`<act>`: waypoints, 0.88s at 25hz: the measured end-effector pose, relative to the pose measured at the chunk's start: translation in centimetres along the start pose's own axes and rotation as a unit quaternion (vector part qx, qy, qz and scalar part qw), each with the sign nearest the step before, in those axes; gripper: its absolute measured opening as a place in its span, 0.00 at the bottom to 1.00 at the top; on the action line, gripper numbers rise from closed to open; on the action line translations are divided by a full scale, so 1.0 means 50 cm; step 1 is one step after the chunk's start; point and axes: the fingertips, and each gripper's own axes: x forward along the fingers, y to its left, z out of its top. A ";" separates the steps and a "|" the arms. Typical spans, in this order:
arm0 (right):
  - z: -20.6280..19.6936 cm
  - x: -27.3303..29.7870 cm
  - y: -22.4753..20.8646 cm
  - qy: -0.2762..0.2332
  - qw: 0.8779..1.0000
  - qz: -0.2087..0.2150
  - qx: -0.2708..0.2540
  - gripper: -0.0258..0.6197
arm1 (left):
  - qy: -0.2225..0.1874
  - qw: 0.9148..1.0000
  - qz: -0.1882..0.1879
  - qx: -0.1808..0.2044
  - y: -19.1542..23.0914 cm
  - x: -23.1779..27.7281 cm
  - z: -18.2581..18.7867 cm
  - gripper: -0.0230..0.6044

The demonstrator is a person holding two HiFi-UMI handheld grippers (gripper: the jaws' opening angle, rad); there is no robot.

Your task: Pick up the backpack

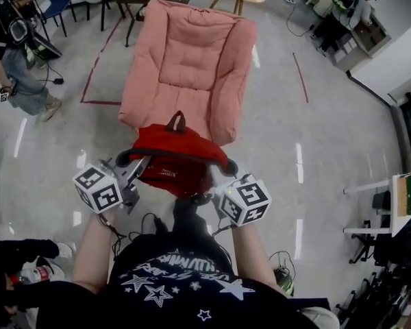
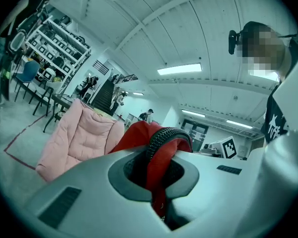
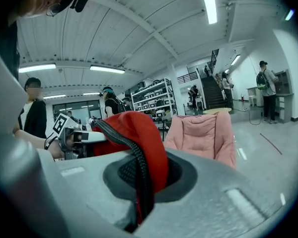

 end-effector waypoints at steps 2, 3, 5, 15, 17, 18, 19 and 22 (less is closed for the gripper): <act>0.000 -0.003 0.006 0.001 1.000 -0.008 -0.001 0.07 | 0.003 1.000 -0.006 0.003 0.001 -0.002 0.001 0.05; -0.001 -0.004 0.008 0.002 1.000 -0.011 0.000 0.07 | 0.004 1.000 -0.008 0.004 0.002 -0.003 0.001 0.05; -0.004 -0.005 0.011 0.004 1.000 -0.016 0.003 0.07 | 0.008 1.000 -0.011 0.004 0.006 -0.001 0.002 0.05; -0.041 -0.045 0.051 0.012 0.999 -0.030 0.017 0.07 | 0.024 0.999 -0.025 0.005 -0.018 -0.037 -0.033 0.05; -0.052 -0.075 0.073 0.013 0.999 -0.029 0.017 0.07 | 0.026 0.999 -0.024 0.004 -0.045 -0.060 -0.047 0.05; -0.051 -0.089 0.083 0.013 0.999 -0.028 0.016 0.07 | 0.027 0.999 -0.024 0.005 -0.059 -0.071 -0.048 0.05; -0.049 -0.098 0.090 0.014 0.999 -0.027 0.016 0.07 | 0.028 0.999 -0.024 0.005 -0.069 -0.078 -0.046 0.05; -0.058 -0.111 0.100 0.016 1.000 -0.024 0.013 0.07 | 0.028 0.999 -0.023 0.007 -0.082 -0.089 -0.057 0.05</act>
